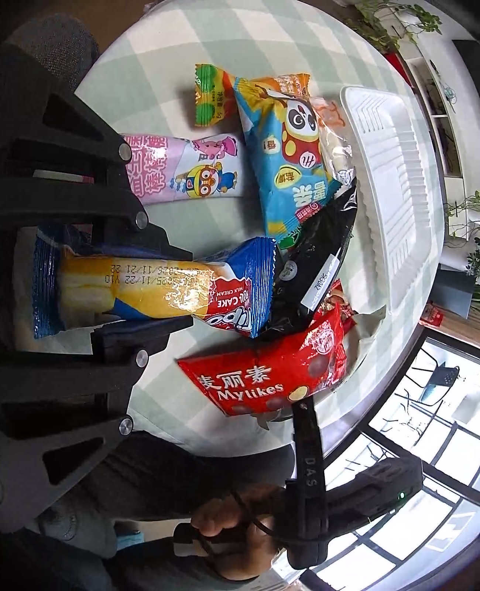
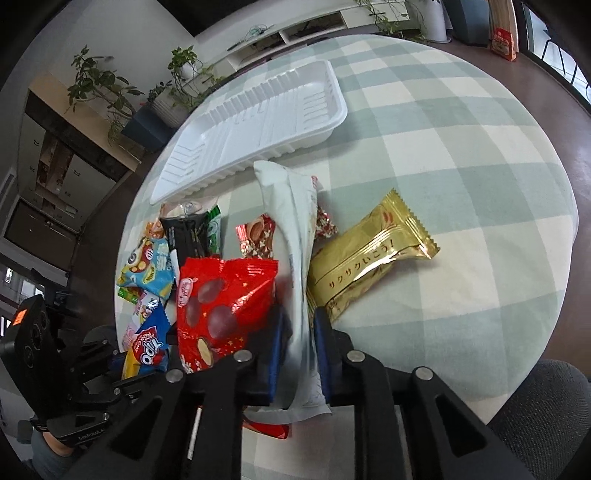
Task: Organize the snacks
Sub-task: 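Lift the cake bar with the left tool while the right tool lifts the white packet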
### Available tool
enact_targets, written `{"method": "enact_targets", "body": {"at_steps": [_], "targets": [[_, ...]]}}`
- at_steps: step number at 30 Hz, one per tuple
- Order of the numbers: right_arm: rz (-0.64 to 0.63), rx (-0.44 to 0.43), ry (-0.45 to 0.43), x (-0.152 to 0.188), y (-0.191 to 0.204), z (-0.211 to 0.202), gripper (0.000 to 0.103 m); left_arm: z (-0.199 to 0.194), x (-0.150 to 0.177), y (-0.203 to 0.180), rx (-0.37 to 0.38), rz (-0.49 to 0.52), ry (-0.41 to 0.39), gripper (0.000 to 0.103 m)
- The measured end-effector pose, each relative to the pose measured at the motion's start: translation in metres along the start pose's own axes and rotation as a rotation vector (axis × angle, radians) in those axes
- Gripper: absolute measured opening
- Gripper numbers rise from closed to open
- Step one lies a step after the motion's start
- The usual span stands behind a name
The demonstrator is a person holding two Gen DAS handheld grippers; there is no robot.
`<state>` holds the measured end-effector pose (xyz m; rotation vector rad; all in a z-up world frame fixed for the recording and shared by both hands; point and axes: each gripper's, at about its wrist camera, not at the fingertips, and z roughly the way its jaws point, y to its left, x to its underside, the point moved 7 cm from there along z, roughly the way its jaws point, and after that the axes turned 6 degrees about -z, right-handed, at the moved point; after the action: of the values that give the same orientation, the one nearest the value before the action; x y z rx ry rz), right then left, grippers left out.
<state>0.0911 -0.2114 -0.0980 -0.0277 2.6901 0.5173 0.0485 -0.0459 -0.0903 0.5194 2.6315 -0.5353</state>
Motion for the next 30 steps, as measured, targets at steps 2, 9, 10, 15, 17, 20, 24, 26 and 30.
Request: {"method": "enact_targets", "body": {"at_steps": [2, 9, 10, 15, 17, 20, 24, 26, 30], "targets": [[-0.028, 0.056, 0.039, 0.003, 0.001, 0.005, 0.041, 0.001, -0.001, -0.002, -0.005, 0.005, -0.004, 0.025], [-0.135, 0.07, 0.048, 0.008, 0.014, 0.011, 0.025, 0.007, 0.003, -0.002, -0.005, -0.002, -0.006, 0.025], [-0.13, 0.069, 0.043, 0.009, 0.014, 0.009, 0.019, 0.007, 0.003, -0.002, 0.001, -0.007, -0.012, 0.025], [-0.081, 0.036, -0.02, 0.012, 0.012, -0.003, 0.017, 0.0, 0.008, 0.006, 0.03, -0.032, -0.037, 0.025], [-0.068, 0.037, -0.041, 0.012, 0.009, -0.008, 0.017, -0.005, 0.008, 0.008, 0.046, -0.043, -0.05, 0.025], [-0.043, 0.034, -0.074, 0.01, 0.005, -0.018, 0.017, -0.016, 0.007, 0.011, 0.079, -0.066, -0.078, 0.025], [-0.024, 0.027, -0.116, 0.009, 0.003, -0.032, 0.017, -0.028, 0.005, 0.013, 0.116, -0.102, -0.116, 0.025], [-0.02, 0.028, -0.13, 0.007, 0.003, -0.036, 0.017, -0.032, 0.005, 0.018, 0.123, -0.118, -0.131, 0.025], [0.012, 0.03, -0.153, 0.004, -0.004, -0.04, 0.017, -0.044, 0.003, 0.023, 0.152, -0.151, -0.163, 0.025]]}}
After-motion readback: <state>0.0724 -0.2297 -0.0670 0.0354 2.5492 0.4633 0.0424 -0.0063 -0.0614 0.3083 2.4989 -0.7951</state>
